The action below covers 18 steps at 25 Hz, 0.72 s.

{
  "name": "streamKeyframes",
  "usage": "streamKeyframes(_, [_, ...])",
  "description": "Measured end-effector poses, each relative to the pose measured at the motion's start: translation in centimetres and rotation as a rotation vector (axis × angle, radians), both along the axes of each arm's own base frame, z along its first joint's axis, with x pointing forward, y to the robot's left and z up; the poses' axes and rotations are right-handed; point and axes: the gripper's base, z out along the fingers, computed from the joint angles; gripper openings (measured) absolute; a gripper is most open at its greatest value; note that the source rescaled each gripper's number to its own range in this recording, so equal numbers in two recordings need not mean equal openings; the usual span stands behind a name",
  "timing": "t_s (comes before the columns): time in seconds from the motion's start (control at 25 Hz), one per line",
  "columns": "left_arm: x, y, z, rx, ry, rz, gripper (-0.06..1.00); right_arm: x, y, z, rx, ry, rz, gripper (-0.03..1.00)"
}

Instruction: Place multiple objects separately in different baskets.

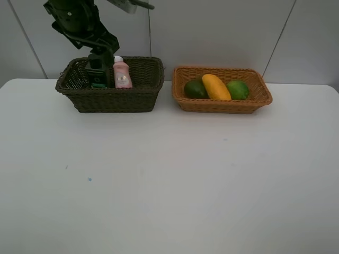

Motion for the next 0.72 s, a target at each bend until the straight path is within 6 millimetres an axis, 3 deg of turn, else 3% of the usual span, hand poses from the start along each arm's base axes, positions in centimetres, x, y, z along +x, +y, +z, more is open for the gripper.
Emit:
streamKeyframes(0.4, [-12.7,5.1,2.7,-0.12,-0.087,0.009,1.0,0.0,0.0,0.0,0.0,0.0,0.0,0.99])
streamKeyframes(0.72, [-20.5,8.3,1.7,-0.175,-0.123,0.014,1.0,0.0,0.0,0.0,0.0,0.0,0.0,0.99])
